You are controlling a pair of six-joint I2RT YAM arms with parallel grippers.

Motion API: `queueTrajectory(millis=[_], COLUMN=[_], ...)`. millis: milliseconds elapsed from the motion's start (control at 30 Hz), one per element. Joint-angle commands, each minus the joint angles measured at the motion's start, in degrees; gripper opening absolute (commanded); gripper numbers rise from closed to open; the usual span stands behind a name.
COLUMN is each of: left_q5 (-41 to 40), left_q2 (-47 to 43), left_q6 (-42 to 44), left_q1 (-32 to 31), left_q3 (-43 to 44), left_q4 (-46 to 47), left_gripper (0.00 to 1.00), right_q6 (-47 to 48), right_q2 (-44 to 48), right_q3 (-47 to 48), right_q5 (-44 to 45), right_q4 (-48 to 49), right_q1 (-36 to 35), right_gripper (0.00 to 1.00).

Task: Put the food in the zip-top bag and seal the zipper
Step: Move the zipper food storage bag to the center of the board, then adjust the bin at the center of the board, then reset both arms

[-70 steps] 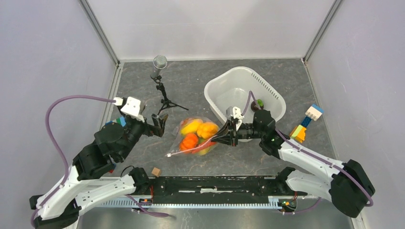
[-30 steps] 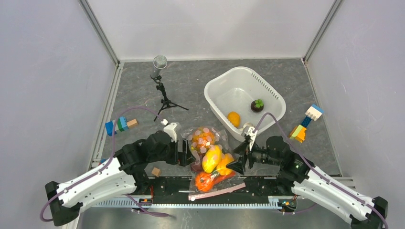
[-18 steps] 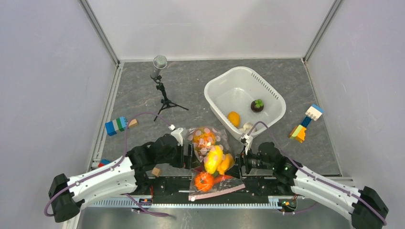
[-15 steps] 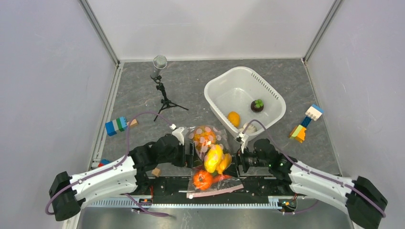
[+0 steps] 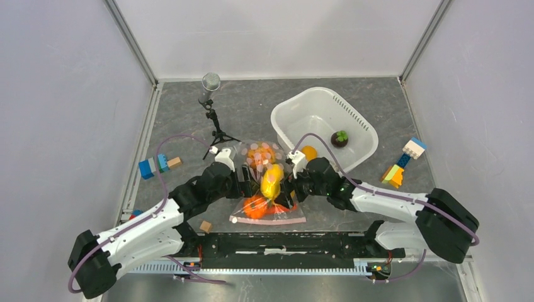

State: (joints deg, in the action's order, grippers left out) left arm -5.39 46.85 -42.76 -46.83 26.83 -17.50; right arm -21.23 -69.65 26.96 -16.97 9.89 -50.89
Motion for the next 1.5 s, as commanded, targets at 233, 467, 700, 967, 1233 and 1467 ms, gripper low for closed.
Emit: queueTrajectory(millis=[233,467,700,967,1233,1467], left_q5=[-5.8,-7.1,-10.0,-15.9,-22.6,-23.1], left_q2=[-1.6,-6.8,-11.0,-10.0,-12.2,-15.6], left_q6=[5.8,7.8,8.2,10.6,10.6,19.2], left_q1=[1.2,1.2,1.2,1.2,1.2,1.2], left_q3=[3.3,4.9,7.4,12.9,15.7,14.5], left_q4=[-2.9,-8.2,-12.9,-16.7,-17.0,-11.1], left_gripper=[1.00,1.00,1.00,1.00,1.00,1.00], right_q6=[11.1,13.6,11.2,17.3,22.4,17.9], right_q2=[0.9,2.3,7.0,17.1,24.3,33.5], right_q3=[6.8,3.7,0.0,2.8,6.5,1.3], right_q5=[21.6,17.1,9.2,-13.0,-12.5,34.0], right_q4=[-4.6,-6.2,-5.1,-6.4,-9.5,-5.0], right_q1=[4.2,7.2,7.4,7.4,7.4,7.4], right_gripper=[0.98,0.98,0.98,0.98,0.98,0.98])
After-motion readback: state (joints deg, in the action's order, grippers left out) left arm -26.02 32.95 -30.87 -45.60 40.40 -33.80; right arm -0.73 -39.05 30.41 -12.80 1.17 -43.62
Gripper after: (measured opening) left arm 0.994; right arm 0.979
